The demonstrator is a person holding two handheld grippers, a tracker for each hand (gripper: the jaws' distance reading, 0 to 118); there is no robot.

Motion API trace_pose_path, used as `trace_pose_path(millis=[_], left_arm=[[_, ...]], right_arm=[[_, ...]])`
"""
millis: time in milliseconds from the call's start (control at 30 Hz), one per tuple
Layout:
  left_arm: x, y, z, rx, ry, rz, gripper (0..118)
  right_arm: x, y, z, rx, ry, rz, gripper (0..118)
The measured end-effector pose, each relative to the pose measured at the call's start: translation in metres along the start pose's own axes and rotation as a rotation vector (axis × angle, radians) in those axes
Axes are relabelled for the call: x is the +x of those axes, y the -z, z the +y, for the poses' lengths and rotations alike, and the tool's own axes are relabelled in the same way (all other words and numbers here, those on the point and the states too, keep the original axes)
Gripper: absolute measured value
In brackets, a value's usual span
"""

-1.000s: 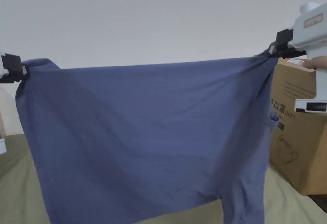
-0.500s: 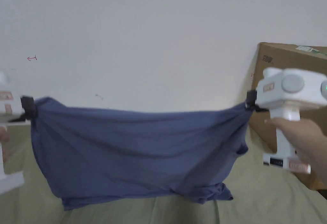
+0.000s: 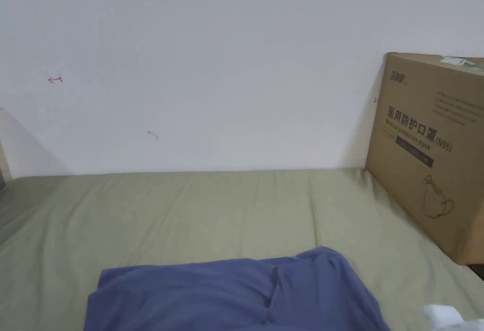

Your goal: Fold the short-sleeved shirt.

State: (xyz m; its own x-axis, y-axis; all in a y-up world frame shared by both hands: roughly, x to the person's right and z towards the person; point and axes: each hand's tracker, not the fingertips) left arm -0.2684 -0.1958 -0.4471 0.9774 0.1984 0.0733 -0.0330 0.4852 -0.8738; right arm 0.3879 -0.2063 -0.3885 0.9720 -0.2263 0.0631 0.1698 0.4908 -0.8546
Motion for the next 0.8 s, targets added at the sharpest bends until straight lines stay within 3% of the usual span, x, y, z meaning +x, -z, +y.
trace_pose_path(millis=[167,367,467,733,800], left_arm=[[-0.015,-0.034,-0.061,-0.05,0.037,-0.014,0],[-0.006,-0.075,-0.108,-0.104,0.125,-0.034,0],[-0.003,-0.087,-0.125,-0.115,0.096,-0.07,0],[-0.021,-0.086,-0.144,-0.1,0.031,-0.118,1],[-0.021,-0.091,-0.142,-0.072,0.026,-0.128,10]], right_arm=[[0.011,-0.051,-0.071,-0.027,0.004,0.03,2],[-0.005,-0.1,-0.137,-0.071,-0.06,-0.012,2],[-0.006,-0.102,-0.154,-0.143,-0.039,-0.031,2],[-0.015,-0.111,-0.161,-0.1,-0.026,-0.024,3],[-0.016,-0.115,-0.159,-0.092,-0.014,-0.027,14]])
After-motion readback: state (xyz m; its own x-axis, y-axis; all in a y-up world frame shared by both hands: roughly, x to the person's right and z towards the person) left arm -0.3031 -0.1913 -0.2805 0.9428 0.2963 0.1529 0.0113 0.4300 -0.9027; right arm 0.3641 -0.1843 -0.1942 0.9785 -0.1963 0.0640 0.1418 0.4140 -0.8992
